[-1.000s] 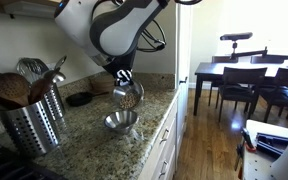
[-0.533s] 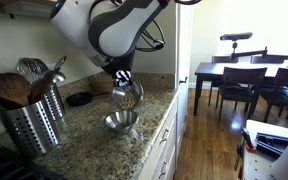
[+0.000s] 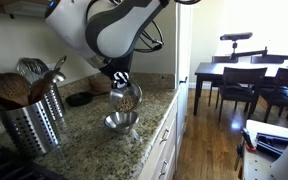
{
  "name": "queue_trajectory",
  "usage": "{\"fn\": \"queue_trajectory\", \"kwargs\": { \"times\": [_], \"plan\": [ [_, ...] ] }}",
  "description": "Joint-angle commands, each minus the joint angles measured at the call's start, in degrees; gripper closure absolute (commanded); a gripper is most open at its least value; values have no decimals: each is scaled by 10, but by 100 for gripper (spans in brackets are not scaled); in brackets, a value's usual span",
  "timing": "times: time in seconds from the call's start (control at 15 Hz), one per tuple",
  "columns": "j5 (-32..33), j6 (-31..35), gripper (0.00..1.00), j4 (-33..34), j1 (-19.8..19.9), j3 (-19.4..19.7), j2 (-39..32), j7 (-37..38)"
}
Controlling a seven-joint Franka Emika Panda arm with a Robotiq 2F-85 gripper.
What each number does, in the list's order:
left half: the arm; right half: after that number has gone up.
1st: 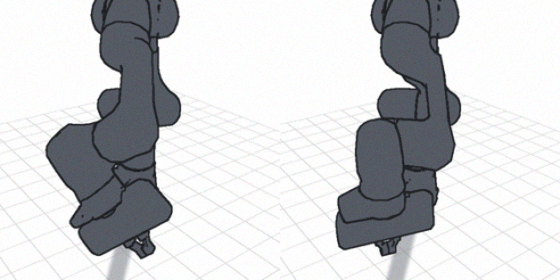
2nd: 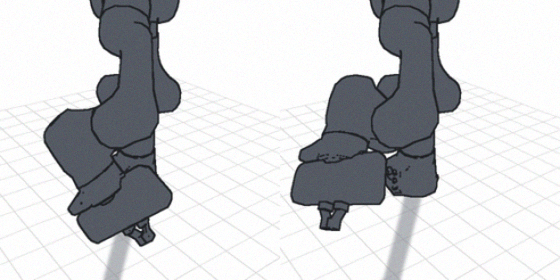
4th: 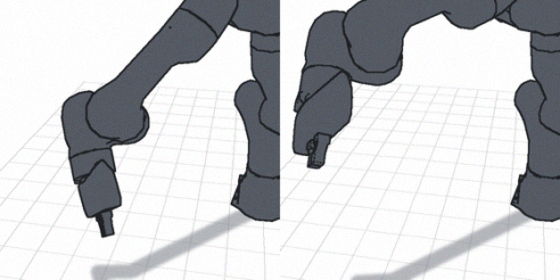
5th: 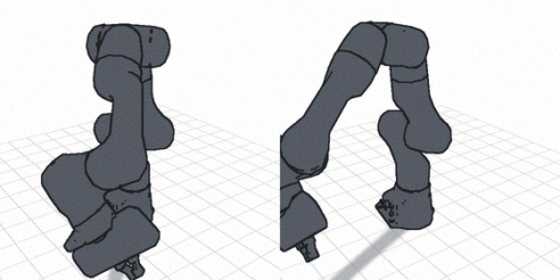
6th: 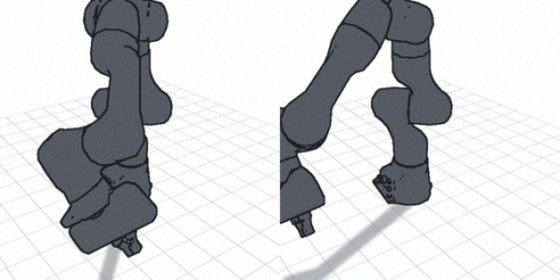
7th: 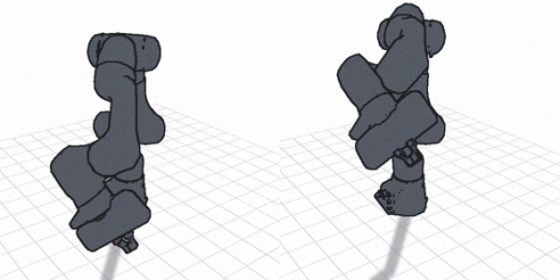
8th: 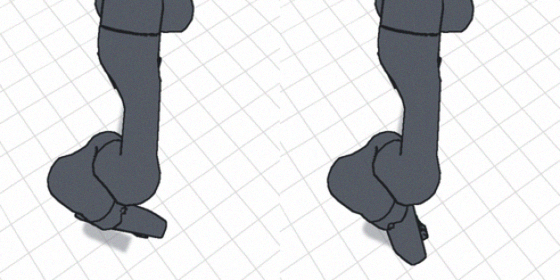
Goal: Pour the contents in the bowl on the right into the bowl on the left
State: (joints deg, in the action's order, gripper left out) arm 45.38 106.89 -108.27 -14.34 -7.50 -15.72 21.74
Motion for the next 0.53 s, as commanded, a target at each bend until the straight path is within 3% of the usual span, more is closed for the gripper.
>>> {"fn": "queue_trajectory", "kwargs": {
  "times": [0.0, 0.47],
  "plan": [
    [27, -16, 93, -16, -9, 0, 15, 21],
    [86, -21, 93, -25, -18, -6, 14, 49]
  ]
}}
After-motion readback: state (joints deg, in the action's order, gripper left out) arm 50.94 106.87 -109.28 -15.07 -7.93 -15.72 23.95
